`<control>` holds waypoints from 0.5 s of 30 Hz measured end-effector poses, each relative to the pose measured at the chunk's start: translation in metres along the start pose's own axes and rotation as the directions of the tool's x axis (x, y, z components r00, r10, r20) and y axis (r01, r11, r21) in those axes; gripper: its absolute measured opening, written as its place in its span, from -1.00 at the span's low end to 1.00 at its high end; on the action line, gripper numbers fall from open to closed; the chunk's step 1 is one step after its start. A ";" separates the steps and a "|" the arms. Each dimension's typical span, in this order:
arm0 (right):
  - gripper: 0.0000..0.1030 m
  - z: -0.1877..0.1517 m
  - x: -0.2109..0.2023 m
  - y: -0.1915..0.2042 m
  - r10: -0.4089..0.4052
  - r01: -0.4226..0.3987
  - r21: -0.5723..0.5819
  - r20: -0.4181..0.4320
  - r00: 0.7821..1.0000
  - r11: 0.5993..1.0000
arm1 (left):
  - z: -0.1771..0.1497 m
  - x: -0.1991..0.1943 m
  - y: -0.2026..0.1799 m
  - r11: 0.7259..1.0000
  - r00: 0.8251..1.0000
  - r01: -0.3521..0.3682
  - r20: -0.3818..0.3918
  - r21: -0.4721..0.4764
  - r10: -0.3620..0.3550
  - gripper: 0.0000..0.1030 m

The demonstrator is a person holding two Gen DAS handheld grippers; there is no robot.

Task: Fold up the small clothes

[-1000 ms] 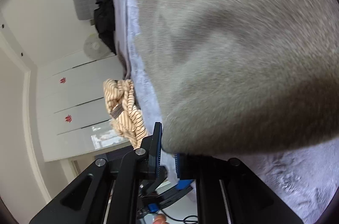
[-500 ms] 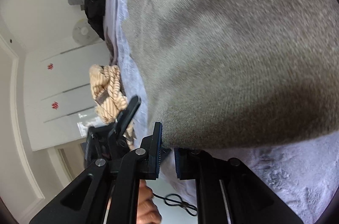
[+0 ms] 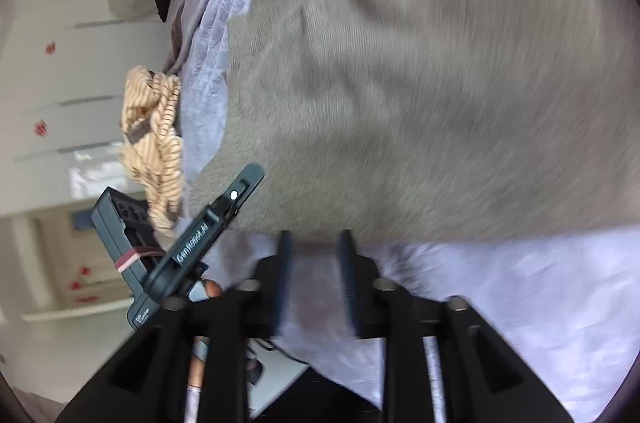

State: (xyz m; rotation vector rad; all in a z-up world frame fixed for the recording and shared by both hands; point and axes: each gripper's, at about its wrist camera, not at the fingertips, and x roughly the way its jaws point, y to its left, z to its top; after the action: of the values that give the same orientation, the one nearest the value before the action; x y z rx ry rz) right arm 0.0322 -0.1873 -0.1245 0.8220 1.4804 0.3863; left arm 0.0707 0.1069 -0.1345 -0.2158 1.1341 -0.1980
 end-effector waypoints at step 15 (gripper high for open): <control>0.60 0.102 0.043 0.163 -0.331 0.225 -0.471 -0.156 0.931 0.853 | -0.032 -0.019 -0.054 0.837 0.967 -0.229 0.211 0.496 0.140 -0.74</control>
State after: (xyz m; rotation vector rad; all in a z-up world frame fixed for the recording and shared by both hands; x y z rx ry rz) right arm 0.1754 -0.0721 -0.0543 0.1888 1.6154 0.5889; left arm 0.0309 0.0574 -0.1164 0.3554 0.8901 -0.2996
